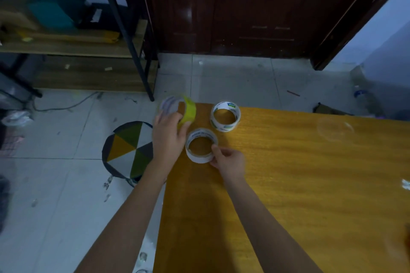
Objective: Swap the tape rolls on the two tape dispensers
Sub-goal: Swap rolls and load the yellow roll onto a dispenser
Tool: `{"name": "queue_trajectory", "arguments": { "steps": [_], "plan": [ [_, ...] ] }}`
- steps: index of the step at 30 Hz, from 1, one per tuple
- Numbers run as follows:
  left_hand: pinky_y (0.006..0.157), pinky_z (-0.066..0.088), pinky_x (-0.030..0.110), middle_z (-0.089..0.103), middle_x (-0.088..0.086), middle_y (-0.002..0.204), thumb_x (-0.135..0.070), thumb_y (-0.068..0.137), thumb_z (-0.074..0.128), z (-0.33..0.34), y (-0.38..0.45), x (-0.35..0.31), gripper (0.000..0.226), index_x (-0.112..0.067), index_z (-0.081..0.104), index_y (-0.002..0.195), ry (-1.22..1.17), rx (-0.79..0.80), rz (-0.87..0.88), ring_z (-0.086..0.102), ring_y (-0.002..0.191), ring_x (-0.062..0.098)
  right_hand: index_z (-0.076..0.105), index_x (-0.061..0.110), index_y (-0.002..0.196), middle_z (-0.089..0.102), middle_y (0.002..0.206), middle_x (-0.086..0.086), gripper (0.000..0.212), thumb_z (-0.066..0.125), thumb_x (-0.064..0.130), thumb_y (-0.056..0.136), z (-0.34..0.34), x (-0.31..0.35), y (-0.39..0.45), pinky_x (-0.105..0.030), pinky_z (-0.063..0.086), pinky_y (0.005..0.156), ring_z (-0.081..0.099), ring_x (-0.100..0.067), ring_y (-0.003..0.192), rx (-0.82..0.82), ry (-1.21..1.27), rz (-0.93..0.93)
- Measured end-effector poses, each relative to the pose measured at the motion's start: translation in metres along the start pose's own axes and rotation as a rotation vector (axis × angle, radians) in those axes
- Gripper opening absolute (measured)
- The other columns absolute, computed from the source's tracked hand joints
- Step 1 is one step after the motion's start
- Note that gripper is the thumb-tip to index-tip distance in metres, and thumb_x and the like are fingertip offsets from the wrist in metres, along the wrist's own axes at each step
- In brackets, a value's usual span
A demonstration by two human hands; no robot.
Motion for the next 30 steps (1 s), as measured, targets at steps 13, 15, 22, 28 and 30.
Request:
{"name": "queue_trajectory", "arguments": {
  "steps": [13, 15, 22, 28, 30],
  "plan": [
    [0.061, 0.035, 0.016, 0.049, -0.013, 0.073, -0.026, 0.082, 0.068, -0.025, -0.126, 0.003, 0.026, -0.032, 0.044, 0.075, -0.183, 0.189, -0.181, 0.052, 0.073, 0.014, 0.041, 0.007, 0.139, 0.038, 0.149, -0.010, 0.057, 0.034, 0.033, 0.088, 0.026, -0.006, -0.079, -0.047, 0.029, 0.112, 0.033, -0.024, 0.139, 0.121, -1.295, -1.101],
    [0.065, 0.039, 0.017, 0.059, -0.008, 0.079, -0.025, 0.080, 0.071, -0.023, -0.145, 0.003, 0.014, -0.026, 0.057, 0.078, -0.162, 0.210, -0.224, 0.055, 0.078, 0.013, 0.038, 0.008, 0.141, 0.036, 0.150, -0.009, 0.058, 0.034, 0.034, 0.089, 0.025, -0.019, -0.074, -0.046, 0.030, 0.112, 0.031, -0.023, 0.139, 0.150, -1.331, -1.019],
    [0.075, 0.043, 0.015, 0.069, -0.004, 0.089, -0.027, 0.074, 0.071, -0.024, -0.170, -0.010, 0.019, -0.028, 0.061, 0.090, -0.079, 0.217, -0.120, 0.052, 0.093, 0.008, -0.010, 0.008, 0.143, -0.013, 0.154, -0.008, 0.073, 0.034, 0.041, 0.095, 0.051, -0.021, -0.054, -0.045, -0.005, 0.116, -0.013, -0.025, 0.142, 0.251, -1.392, -0.891],
    [0.089, 0.037, 0.019, 0.069, -0.006, 0.075, -0.036, 0.084, 0.050, -0.029, -0.160, -0.027, 0.021, -0.022, 0.063, 0.076, -0.015, 0.235, 0.126, 0.047, 0.088, 0.007, -0.024, 0.007, 0.139, -0.026, 0.151, -0.005, 0.069, 0.025, 0.036, 0.099, 0.073, 0.000, -0.032, -0.039, -0.016, 0.112, -0.026, -0.023, 0.138, 0.249, -1.384, -0.867],
    [0.091, 0.036, 0.022, 0.069, -0.006, 0.071, -0.040, 0.090, 0.044, -0.031, -0.154, -0.028, 0.032, -0.020, 0.063, 0.073, -0.007, 0.212, 0.141, 0.047, 0.087, 0.008, -0.018, 0.006, 0.143, -0.018, 0.156, -0.008, 0.067, 0.025, 0.034, 0.100, 0.077, 0.004, -0.025, -0.038, -0.014, 0.112, -0.018, -0.024, 0.143, 0.243, -1.376, -0.871]
  ]
}}
Point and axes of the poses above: each hand's wrist, its own y-axis towards the middle knuckle, its own z-axis out of the palm, x = y × z, the point moved 6 cm from there along y, towards the middle knuckle
